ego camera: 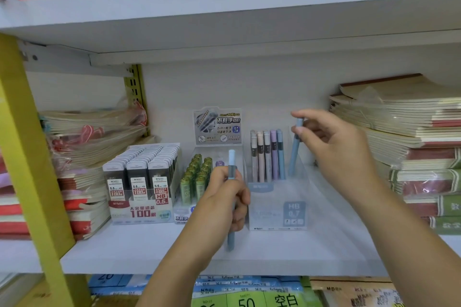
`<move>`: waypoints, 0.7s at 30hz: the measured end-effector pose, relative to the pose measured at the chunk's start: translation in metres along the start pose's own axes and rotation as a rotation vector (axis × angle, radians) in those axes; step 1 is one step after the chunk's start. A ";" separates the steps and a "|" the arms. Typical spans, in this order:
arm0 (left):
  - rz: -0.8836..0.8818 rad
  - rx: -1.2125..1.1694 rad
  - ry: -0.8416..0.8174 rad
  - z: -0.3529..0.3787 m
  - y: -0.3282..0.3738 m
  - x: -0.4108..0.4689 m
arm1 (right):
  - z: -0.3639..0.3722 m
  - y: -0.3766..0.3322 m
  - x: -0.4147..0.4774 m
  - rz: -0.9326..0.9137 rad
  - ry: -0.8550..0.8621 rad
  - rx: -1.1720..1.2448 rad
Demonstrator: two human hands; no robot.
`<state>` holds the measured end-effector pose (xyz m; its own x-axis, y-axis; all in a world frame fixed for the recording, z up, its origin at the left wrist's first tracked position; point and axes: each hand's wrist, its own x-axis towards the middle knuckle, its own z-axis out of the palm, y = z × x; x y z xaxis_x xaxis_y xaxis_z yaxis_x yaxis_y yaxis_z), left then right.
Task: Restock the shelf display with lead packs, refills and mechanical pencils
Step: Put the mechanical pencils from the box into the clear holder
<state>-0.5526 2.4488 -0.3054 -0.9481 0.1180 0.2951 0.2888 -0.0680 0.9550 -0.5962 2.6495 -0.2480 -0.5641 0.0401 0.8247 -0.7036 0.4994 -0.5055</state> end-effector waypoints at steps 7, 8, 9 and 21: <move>0.131 0.139 0.072 -0.001 -0.001 -0.003 | 0.012 0.007 -0.005 0.002 -0.042 -0.072; 0.140 0.146 0.078 -0.003 0.000 -0.003 | 0.012 0.007 -0.005 0.005 -0.044 -0.078; 0.147 0.153 0.083 -0.004 0.001 -0.003 | 0.012 0.006 -0.004 0.008 -0.049 -0.087; 0.079 0.045 0.040 -0.011 -0.001 0.000 | 0.018 0.020 -0.001 0.049 -0.053 -0.232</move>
<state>-0.5547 2.4379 -0.3063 -0.9265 0.0747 0.3689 0.3676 -0.0308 0.9295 -0.6176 2.6439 -0.2642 -0.6212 0.0272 0.7832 -0.5603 0.6833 -0.4681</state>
